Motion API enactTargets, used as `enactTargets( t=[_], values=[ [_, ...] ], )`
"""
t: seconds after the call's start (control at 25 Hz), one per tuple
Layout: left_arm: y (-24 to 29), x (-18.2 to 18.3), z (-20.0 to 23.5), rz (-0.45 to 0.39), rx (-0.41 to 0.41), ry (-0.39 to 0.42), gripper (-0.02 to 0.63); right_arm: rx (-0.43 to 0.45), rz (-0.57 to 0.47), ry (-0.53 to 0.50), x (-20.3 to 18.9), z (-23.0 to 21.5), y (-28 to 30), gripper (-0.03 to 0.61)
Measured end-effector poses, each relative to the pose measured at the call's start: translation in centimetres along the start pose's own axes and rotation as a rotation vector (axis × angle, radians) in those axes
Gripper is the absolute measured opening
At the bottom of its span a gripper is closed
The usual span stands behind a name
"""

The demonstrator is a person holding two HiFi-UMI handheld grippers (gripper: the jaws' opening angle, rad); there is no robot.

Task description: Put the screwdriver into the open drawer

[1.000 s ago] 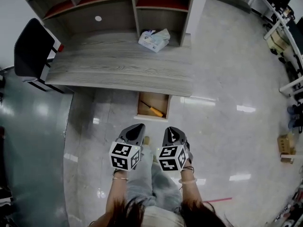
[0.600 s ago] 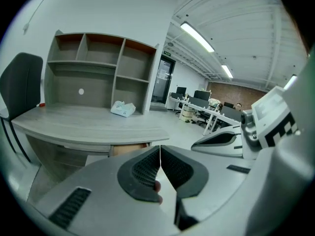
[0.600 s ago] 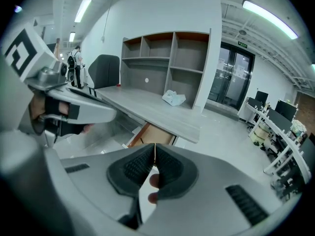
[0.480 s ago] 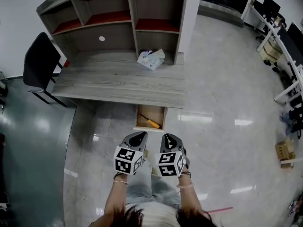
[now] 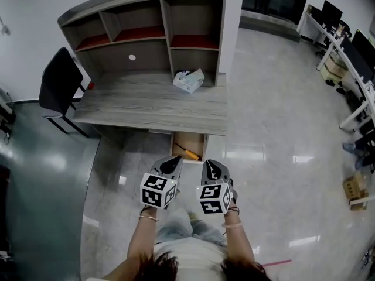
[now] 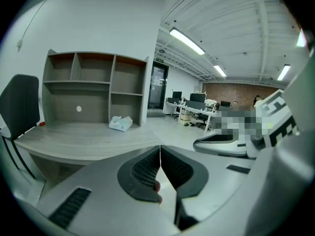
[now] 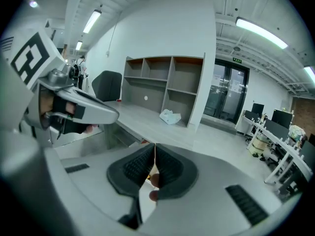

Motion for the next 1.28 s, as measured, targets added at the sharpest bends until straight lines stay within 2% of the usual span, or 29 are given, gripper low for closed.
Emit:
enactTargets(
  t=[0.36, 0.88, 1.28],
  values=[
    [-0.9, 2.4, -0.4, -0.048, 0.000, 0.017, 0.020, -0.044, -0.150, 0.006, 2.3, -0.8, -1.8, 0.028],
    [-3.7, 4.1, -1.7, -0.105, -0.034, 0.079, 0.020, -0.108, -0.266, 0.013, 4.1, -0.4, -4.5, 0.028],
    [-7.9, 4.4, -2.2, -0.171, -0.038, 0.087, 0.020, -0.181, -0.323, 0.045, 5.1, 1.1, -7.8, 0.028]
  ],
)
Point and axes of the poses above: the fingertips, and each gripper's own axes: y forward along the fingers, z to its left, x out of its top, the point moved 4 cm from there along -y, backward along the fingers, and after that the axes turned 2 degrees about y, right-handed, at the moved point
